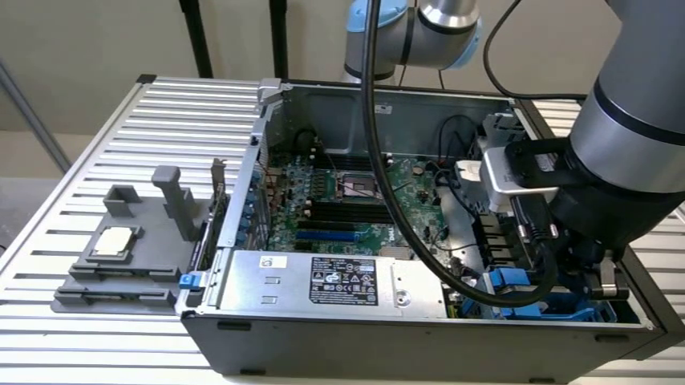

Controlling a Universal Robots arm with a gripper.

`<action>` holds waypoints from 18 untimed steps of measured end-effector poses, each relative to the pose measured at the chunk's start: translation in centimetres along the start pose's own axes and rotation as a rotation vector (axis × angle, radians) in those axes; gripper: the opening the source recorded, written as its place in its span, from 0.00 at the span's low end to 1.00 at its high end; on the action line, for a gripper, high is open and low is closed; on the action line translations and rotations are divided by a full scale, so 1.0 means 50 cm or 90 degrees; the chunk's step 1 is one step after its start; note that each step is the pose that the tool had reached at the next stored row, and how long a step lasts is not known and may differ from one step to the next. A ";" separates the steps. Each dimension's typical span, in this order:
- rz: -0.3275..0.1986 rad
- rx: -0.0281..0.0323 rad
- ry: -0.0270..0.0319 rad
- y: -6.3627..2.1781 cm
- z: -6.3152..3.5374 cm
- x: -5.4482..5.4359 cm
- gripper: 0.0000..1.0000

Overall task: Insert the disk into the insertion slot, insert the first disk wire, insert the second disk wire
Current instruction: 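Insert the second disk wire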

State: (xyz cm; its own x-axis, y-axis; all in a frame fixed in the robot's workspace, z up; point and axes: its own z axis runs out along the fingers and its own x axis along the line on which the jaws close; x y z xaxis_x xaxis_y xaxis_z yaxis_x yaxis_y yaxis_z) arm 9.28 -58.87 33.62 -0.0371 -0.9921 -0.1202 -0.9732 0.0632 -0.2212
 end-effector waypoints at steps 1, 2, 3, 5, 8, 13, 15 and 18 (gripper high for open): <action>0.000 0.0000 0.0000 0.000 0.000 0.000 0.16; 0.000 0.0000 -0.0001 0.000 0.000 0.001 0.16; 0.000 0.0000 -0.0001 0.000 0.000 0.001 0.16; 0.000 0.0000 0.0000 0.000 0.000 0.002 0.16; 0.000 0.0000 -0.0001 0.000 0.000 0.002 0.16; 0.000 0.0000 -0.0004 0.000 0.003 0.003 0.16; 0.000 0.0000 -0.0009 0.001 0.005 0.003 0.16; 0.000 -0.0001 -0.0017 0.002 0.008 0.003 0.16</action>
State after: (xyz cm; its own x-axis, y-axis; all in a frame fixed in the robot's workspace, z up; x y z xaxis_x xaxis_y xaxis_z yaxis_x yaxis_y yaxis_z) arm 9.28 -58.99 33.20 -0.0371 -0.9917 -0.1229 -0.9732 0.0638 -0.2210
